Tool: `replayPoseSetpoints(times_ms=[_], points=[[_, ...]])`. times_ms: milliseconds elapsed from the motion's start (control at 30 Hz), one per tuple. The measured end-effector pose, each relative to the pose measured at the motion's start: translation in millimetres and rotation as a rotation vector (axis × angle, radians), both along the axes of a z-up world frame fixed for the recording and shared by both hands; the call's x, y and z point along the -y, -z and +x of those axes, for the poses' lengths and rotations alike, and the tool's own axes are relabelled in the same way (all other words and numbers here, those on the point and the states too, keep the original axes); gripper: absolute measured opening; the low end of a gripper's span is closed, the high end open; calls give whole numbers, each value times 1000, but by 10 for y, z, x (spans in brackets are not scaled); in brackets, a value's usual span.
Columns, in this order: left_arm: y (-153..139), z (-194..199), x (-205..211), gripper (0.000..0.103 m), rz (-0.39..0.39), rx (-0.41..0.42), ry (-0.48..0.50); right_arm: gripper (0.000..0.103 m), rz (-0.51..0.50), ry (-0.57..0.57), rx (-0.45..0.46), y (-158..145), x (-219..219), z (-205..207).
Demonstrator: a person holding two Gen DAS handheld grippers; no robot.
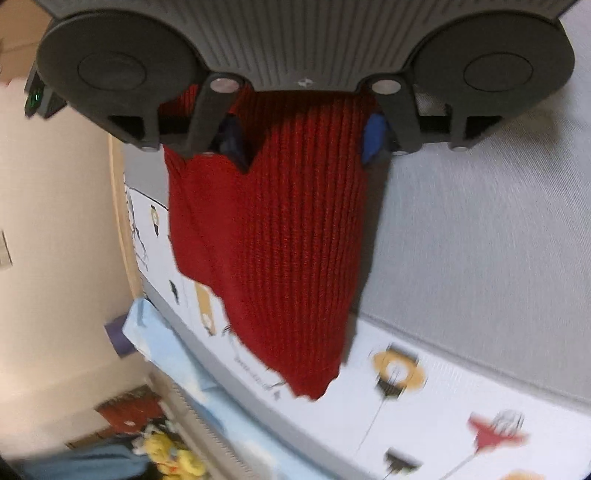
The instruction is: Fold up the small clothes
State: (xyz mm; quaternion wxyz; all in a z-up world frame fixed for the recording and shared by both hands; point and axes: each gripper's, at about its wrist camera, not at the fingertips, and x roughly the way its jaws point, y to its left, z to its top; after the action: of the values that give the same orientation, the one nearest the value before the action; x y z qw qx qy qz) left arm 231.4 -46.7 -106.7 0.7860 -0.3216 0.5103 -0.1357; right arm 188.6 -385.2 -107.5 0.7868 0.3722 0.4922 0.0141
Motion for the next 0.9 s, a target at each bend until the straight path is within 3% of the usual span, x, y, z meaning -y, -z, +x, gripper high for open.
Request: replayPoseSetpoints(times_ms=[167, 333, 533, 600, 767, 900], points=[[-313, -64, -364, 60, 90, 72, -16, 39, 15, -2, 18, -20, -229, 87], [-597, -156, -1072, 59, 165, 99, -108, 38, 73, -81, 59, -55, -830, 257], [-705, -273, -1840, 61, 226, 44, -213, 38, 171, -205, 149, -145, -1623, 357], [-776, -334, -1959, 59, 268, 75, -230, 38, 179, -234, 149, -142, -1780, 346], [-757, -422, -1924, 59, 297, 60, -93, 39, 50, -307, 62, -99, -1997, 277], [-540, -451, -1651, 64, 509, -23, 55, 41, 73, -284, 39, -101, -1895, 277]])
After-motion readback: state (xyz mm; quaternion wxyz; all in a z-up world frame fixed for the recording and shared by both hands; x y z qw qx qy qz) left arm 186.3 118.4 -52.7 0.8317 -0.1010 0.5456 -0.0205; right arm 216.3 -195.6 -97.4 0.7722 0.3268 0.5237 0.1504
